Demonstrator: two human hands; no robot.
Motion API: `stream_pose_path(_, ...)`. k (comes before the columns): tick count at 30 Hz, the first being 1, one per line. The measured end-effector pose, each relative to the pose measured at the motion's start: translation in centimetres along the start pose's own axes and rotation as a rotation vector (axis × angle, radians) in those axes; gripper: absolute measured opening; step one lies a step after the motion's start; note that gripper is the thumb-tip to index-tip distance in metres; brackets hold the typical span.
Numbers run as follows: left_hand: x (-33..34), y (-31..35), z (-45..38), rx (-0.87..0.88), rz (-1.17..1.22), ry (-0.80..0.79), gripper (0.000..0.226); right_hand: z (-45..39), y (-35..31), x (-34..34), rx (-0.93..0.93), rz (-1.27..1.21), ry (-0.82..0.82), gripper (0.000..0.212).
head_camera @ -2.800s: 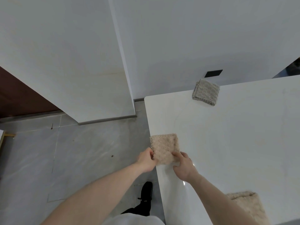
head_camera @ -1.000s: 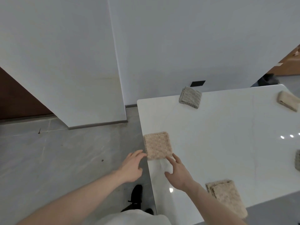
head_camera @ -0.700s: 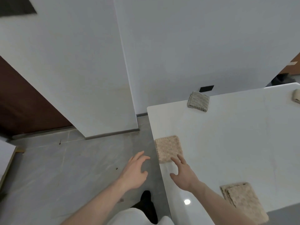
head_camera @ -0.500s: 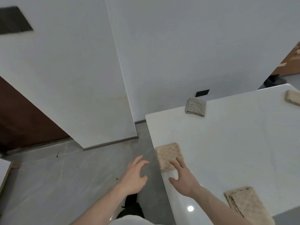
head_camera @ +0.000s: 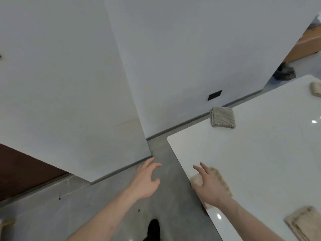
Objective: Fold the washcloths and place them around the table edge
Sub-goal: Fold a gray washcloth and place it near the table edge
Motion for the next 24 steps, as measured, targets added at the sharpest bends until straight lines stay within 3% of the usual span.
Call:
stream_pose_path(5,-2.5,1.7,-4.1,0.081,-0.033,-0.051,0.059,-0.9,-1.0,-2.3,0.084,-0.039,0.054,0.067)
stream_pose_path(13,-0.8,8.2,-10.3,0.197,-0.074,-0.189,0.058,-4.0,2.0,-6.7,0.189,-0.091,0.104,0.065)
stream_pose_path(24,-0.6,10.7,-17.1,0.182,-0.117,-0.238,0.057,-11.3,3.4,-11.1,0.180,-0.144,0.104,0.064)
Point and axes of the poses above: each hand's wrist, its own z-axis away from the middle knuckle, its own x-axis out of the palm, y = z × x, the point moved 9 cm from there along -z, towards the middle knuckle, and after that the axes turned 8 degrees about z, right-handed, at the moved point
